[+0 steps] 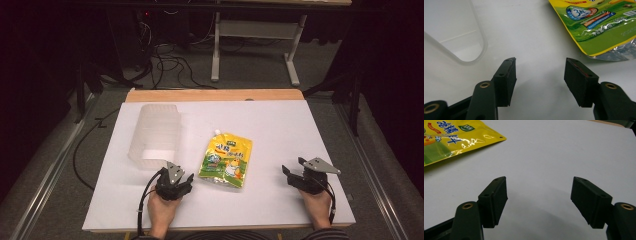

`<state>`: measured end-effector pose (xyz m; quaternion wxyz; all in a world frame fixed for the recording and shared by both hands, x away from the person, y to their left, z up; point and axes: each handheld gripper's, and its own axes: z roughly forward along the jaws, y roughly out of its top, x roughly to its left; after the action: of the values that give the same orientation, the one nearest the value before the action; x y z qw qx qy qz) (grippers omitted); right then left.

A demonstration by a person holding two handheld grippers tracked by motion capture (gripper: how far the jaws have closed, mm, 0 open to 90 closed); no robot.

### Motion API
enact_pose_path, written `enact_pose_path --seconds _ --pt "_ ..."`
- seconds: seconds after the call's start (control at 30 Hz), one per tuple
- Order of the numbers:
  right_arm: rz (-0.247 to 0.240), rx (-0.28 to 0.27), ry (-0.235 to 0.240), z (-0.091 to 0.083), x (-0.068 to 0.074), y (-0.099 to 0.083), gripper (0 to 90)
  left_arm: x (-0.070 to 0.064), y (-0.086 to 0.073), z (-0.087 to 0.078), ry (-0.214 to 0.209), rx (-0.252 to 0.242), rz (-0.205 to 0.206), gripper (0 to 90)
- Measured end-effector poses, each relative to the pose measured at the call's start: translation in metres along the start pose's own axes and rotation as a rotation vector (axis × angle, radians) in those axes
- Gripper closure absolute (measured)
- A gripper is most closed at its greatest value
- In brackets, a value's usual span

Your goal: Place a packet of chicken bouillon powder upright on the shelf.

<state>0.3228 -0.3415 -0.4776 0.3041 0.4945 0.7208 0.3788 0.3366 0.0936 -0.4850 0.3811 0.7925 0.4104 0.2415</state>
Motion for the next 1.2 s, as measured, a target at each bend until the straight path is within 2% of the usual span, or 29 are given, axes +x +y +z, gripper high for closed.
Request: enact_pose_path --seconds 0.67,0.87,1.2 --pt "-0.006 -0.002 -0.003 0.000 0.000 0.000 30.1 -0.001 0.001 -0.001 -0.008 -0.007 0.016 44.1" --pt "-0.004 0.000 -0.005 0.000 0.001 0.000 30.1 -0.003 0.003 -0.002 -0.042 -0.012 0.002 43.0" --pt "-0.003 0.001 -0.006 0.000 0.001 0.000 30.0 -0.011 0.015 -0.001 -0.087 -0.008 0.012 41.9"
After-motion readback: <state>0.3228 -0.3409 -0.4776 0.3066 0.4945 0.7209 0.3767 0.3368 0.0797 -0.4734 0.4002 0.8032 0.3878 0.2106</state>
